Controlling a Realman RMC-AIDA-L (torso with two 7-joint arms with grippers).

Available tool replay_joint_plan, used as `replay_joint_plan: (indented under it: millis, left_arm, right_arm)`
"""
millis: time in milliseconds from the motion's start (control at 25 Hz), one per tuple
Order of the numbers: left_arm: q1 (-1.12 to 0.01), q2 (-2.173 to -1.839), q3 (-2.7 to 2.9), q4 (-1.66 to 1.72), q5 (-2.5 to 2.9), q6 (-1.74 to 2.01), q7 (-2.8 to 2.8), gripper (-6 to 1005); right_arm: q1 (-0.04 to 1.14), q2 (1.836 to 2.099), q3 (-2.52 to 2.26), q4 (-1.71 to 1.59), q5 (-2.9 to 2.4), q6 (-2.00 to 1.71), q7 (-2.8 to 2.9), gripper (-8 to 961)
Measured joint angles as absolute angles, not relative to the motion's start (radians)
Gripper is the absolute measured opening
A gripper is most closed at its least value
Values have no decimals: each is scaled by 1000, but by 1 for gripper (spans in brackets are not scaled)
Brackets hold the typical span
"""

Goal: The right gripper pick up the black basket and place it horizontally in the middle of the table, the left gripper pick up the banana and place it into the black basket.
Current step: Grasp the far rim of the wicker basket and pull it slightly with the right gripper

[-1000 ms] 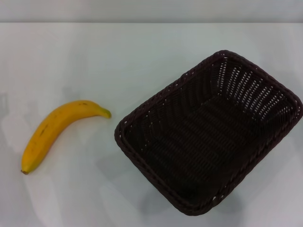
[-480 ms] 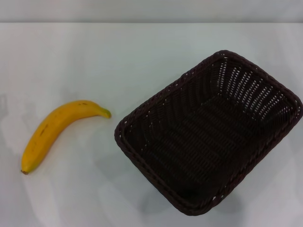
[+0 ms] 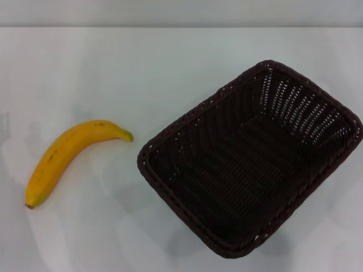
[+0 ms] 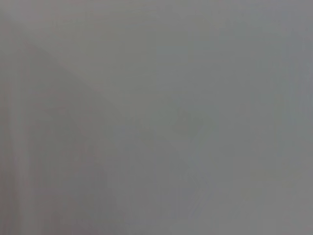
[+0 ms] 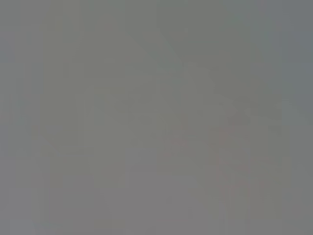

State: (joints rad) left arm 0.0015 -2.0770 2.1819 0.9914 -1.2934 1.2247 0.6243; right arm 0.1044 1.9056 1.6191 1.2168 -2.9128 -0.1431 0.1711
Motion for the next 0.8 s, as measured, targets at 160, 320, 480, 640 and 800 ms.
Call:
replay_joint_plan:
  millis: [160,320,480,640,800]
  left_arm:
    - [1,-2077,2182,992,-1293,1224,624,887]
    - [3,-2077,2181,987,-1293,1222,622,887]
    - [0,-2077,2181,970,-1293,1212,584,887]
    - [-5,-2077,2178,954,-1289,1211,549,887]
    - [-13,-2077,2180,953,-1285,1202,548,887]
  right_arm:
    - [132,1860,1620,1345,-2905,164,142,827]
    - [177,1852,1686,1451,-2805,451,-15,826]
    - [235,1914,1928,1486,-2510,750,-364,825]
    - [304,1982,2157,1494,-2401,993,-567,823]
    - [358,1970,2204,1492,-2410,1164,-592,817]
